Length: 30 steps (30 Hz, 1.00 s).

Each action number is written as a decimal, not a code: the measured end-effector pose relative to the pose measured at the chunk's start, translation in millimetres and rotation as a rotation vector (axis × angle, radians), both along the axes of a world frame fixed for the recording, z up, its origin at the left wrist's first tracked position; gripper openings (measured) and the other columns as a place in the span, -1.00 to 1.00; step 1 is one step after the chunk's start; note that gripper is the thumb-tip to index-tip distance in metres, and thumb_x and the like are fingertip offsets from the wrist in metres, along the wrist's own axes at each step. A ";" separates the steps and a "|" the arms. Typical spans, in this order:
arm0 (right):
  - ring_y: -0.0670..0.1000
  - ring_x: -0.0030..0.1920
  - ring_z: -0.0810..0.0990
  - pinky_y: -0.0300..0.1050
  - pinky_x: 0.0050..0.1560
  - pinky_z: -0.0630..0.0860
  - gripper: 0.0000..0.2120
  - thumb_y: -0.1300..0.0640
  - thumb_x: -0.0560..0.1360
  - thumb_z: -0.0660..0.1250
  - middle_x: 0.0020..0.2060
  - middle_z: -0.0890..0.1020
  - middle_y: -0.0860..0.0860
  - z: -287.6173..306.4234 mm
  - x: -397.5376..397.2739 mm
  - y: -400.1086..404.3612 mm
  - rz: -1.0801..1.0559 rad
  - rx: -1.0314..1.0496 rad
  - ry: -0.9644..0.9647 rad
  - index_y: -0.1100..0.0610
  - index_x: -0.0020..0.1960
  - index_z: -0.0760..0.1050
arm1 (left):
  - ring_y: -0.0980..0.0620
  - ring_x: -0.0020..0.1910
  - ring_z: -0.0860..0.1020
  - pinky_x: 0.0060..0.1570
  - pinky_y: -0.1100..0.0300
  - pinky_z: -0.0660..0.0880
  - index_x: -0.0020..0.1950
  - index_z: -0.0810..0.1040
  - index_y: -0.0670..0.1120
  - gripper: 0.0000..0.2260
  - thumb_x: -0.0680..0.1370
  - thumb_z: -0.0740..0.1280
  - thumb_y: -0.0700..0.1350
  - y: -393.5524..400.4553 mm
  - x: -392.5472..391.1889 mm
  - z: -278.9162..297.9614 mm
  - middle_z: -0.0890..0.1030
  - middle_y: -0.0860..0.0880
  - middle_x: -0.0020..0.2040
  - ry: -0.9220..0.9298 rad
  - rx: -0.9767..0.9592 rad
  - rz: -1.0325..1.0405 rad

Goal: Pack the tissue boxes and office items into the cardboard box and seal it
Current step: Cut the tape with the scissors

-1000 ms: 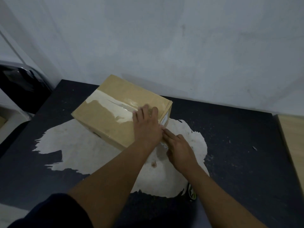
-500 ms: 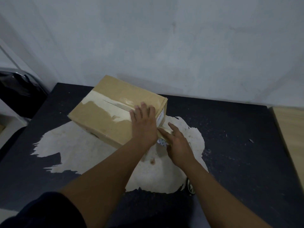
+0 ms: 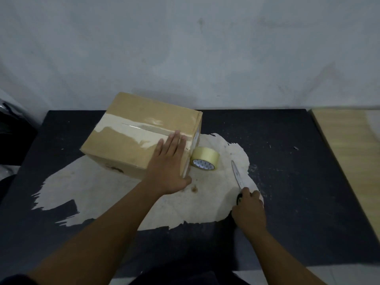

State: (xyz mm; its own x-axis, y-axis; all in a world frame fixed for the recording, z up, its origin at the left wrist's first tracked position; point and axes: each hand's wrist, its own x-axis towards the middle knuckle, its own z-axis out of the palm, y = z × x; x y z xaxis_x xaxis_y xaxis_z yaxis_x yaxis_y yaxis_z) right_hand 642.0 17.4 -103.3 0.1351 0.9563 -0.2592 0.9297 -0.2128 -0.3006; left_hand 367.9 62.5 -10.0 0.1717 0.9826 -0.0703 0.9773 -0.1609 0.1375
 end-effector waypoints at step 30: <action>0.07 -0.05 0.57 -0.16 -0.25 0.41 -0.80 0.08 0.46 0.31 -0.09 0.61 0.06 14.6 -9.5 -8.5 -0.200 -0.262 0.049 0.15 0.02 0.55 | 0.05 0.61 -0.36 0.61 -0.01 -0.26 0.66 -0.28 -0.06 0.13 0.43 0.34 0.43 10.1 -27.7 16.0 -0.38 -0.02 0.64 -0.119 -0.197 -0.130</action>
State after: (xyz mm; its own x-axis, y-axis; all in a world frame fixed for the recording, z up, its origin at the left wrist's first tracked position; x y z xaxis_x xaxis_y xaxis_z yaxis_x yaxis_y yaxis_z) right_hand 632.5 8.9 -88.6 0.2947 0.8121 -0.5036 0.8475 -0.4655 -0.2549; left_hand 340.2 72.6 6.0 0.3137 0.9212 -0.2300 0.9254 -0.2424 0.2912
